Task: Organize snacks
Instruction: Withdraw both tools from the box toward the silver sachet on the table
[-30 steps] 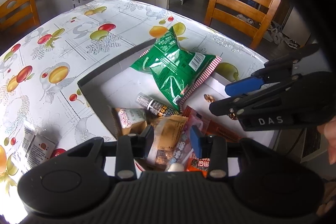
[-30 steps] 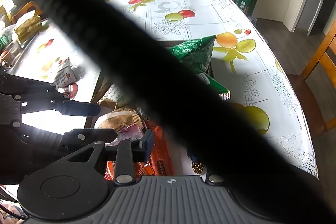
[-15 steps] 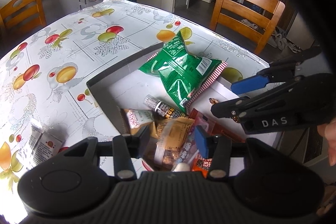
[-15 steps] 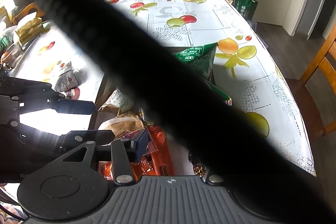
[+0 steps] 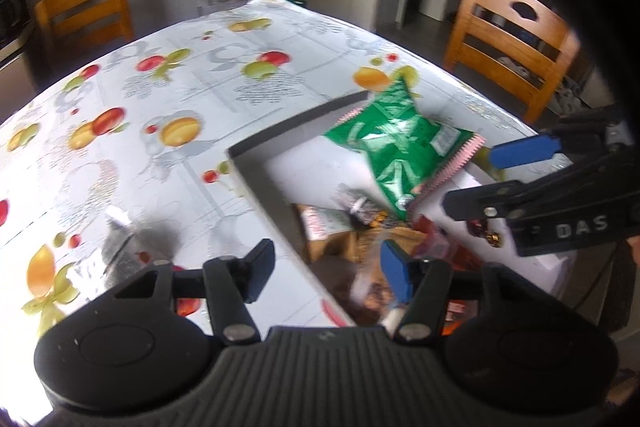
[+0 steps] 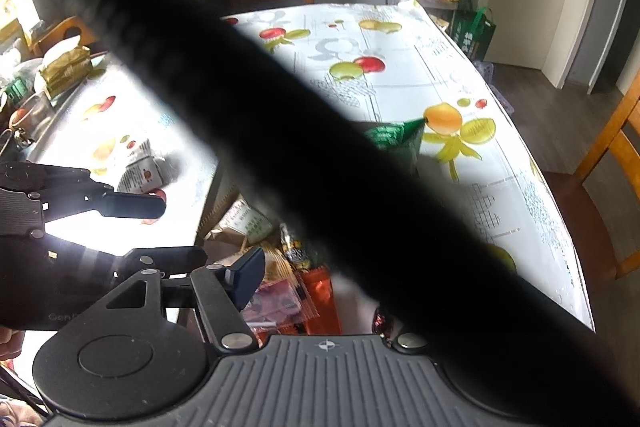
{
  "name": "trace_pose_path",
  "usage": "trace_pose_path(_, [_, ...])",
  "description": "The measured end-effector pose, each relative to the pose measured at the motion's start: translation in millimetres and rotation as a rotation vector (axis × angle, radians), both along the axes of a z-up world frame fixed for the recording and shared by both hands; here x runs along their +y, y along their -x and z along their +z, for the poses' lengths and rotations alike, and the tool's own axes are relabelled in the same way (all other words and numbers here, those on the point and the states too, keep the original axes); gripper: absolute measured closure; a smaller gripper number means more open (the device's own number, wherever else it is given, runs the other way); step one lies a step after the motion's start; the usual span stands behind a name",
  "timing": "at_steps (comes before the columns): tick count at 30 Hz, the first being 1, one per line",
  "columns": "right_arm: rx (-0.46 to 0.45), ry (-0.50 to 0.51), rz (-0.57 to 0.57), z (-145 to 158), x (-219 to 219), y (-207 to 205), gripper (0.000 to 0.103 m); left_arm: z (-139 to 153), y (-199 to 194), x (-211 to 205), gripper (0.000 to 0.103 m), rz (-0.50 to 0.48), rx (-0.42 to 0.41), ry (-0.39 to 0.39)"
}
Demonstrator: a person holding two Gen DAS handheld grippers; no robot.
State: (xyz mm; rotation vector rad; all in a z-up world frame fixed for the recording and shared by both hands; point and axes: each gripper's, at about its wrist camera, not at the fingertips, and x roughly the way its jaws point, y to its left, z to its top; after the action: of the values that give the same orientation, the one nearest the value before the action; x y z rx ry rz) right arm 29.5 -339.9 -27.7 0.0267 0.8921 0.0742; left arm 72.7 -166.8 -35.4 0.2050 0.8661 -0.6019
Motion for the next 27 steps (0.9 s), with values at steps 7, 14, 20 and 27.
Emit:
trace_pose_path(7, [-0.015, 0.0, 0.038, 5, 13, -8, 0.032, -1, -6, 27, 0.035, 0.115, -0.012, -0.016])
trace_pose_path(14, [-0.042, -0.008, 0.077, 11, 28, -15, 0.027, -4, -9, 59, 0.032, 0.225, -0.017, -0.032])
trace_pose_path(20, [-0.052, -0.017, 0.118, 13, 41, -22, 0.023, -6, -7, 81, 0.026, 0.284, -0.02, -0.047])
trace_pose_path(27, [-0.066, -0.023, 0.179, 17, 61, -30, 0.021, -8, -4, 102, 0.026, 0.353, -0.016, -0.062])
